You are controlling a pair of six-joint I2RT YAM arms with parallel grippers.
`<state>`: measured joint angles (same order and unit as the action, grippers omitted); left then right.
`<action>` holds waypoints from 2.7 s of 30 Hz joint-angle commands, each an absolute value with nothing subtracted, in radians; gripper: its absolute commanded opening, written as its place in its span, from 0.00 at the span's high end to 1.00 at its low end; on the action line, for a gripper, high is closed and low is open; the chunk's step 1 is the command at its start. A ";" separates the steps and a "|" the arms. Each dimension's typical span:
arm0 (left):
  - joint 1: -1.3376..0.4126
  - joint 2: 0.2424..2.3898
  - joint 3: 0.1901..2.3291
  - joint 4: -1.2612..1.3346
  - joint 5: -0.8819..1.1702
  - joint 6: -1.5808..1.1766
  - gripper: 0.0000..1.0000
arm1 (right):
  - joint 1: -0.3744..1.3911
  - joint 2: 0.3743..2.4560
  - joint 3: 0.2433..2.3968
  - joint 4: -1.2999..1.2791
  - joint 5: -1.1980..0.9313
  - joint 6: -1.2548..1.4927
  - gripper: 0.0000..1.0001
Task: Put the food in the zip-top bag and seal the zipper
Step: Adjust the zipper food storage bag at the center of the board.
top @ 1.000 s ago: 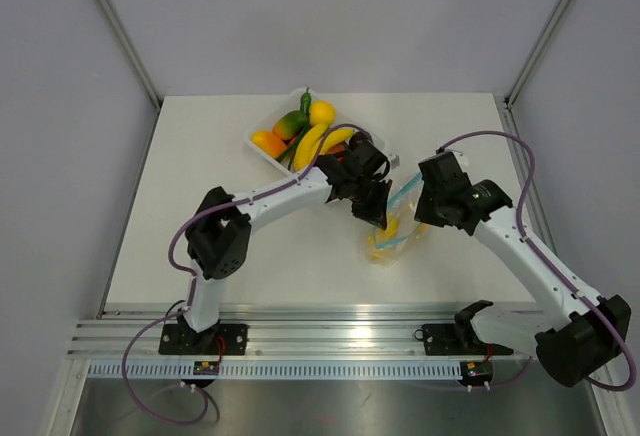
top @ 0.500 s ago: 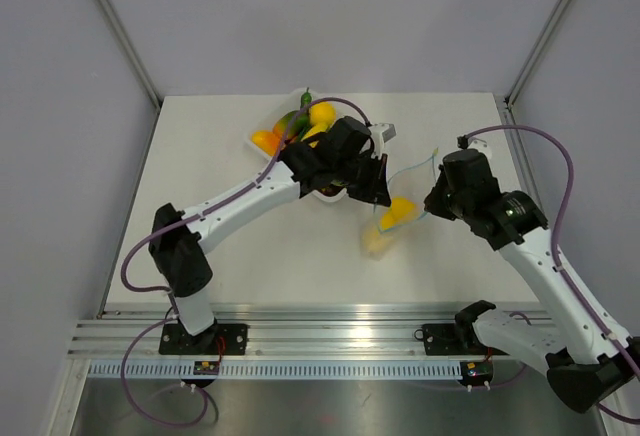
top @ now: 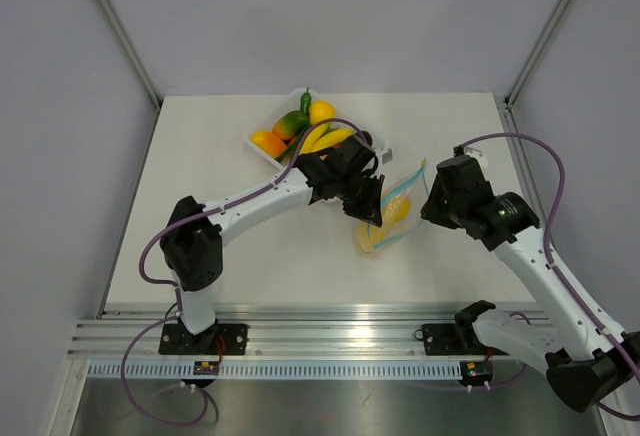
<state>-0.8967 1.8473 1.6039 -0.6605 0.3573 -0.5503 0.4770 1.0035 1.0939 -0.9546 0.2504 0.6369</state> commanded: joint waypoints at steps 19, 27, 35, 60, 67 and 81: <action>-0.888 1.790 1.776 -0.625 0.322 -0.594 1.00 | 0.482 0.988 1.120 -0.879 0.143 0.681 0.70; -0.877 1.767 1.766 -0.581 0.302 -0.643 1.00 | 0.480 0.996 1.160 -0.903 0.213 0.666 0.94; -0.850 1.762 1.741 -0.581 0.304 -0.644 1.00 | 0.480 1.031 1.354 -1.092 0.403 0.535 1.00; -0.850 1.813 1.701 -0.627 0.275 -0.534 0.47 | 0.480 1.219 1.269 -0.986 0.181 0.445 1.00; -0.813 1.757 1.761 -0.681 0.238 -0.474 0.32 | 0.480 1.233 1.279 -0.983 0.178 0.454 1.00; -0.597 1.710 1.776 -0.727 -0.136 -0.353 0.01 | 0.480 1.221 1.310 -0.992 0.164 0.466 1.00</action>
<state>-0.6109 1.6951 1.7924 -0.7437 0.0612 -0.4110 0.4770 1.2339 1.2610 -1.0084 0.1844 0.4595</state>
